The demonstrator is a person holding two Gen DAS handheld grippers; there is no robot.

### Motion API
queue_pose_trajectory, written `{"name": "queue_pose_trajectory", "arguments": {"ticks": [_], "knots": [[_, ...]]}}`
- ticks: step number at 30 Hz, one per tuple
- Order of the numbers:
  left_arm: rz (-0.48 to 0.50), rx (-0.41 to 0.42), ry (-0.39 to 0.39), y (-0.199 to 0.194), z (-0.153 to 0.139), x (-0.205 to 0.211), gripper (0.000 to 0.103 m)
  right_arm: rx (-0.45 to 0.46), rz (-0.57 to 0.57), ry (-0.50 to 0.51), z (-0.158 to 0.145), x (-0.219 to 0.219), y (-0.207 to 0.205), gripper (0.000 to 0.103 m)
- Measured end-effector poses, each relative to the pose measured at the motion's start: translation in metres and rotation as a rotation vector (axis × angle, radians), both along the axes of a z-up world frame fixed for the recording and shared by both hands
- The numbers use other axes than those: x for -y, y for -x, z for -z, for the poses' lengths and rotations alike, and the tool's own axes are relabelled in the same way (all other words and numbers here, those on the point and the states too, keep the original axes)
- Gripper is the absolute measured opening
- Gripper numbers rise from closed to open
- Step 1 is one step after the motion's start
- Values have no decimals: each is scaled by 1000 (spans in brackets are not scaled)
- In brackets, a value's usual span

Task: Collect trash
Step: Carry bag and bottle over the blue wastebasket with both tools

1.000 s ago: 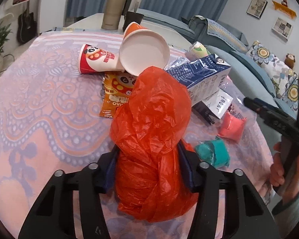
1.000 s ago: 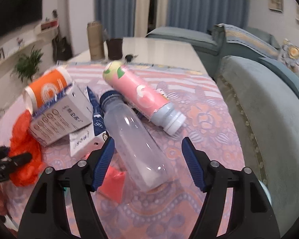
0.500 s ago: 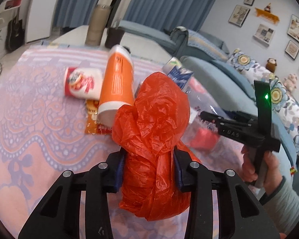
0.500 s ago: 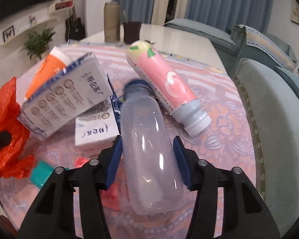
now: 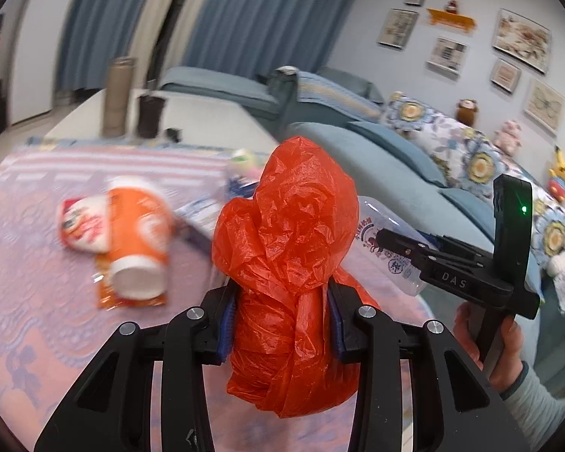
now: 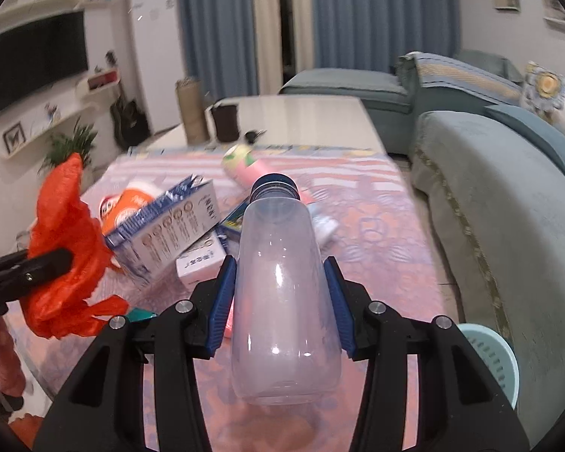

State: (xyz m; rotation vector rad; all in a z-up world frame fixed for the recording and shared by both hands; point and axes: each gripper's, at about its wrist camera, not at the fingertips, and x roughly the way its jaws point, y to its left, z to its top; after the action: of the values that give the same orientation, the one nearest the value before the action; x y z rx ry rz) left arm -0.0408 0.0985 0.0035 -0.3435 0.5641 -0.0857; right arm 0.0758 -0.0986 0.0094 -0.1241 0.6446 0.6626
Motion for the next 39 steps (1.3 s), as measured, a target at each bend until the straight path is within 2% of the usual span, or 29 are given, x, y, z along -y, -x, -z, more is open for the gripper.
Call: {"name": "queue_pose_trajectory", "arguments": {"ticks": [4,7,14,19,25,31,33,35,38,39], "knots": [[90,45,9,-18,-13,30,36,26,87,-35,-12,38,4,44],[159,74,-24,-39,-24,59,36,51,166,-49,-19,75,5,44],[349,66,-42,-113,-37,146,36,45,366,-63,-10,167,-4,44],[474,-12,-55,-167,-10,211,36,-29,494,-67,29,224,-17,44],[601,-185,-55,-216,60,268,36,-181,613,-65,99,261,-33,44],[646,-302,-173,-223,113,297,37,-395,715,-42,173,280,-40,44],[646,-328,-201,-224,121,299,41,-455,734,-41,191,283,-41,44],[640,-330,-204,-224,121,296,50,-497,754,-35,204,287,-41,44],[623,-316,-205,-224,119,289,68,-510,771,-56,208,294,-37,45],[619,-309,-205,-224,117,288,68,-513,771,-59,206,295,-39,45]]}}
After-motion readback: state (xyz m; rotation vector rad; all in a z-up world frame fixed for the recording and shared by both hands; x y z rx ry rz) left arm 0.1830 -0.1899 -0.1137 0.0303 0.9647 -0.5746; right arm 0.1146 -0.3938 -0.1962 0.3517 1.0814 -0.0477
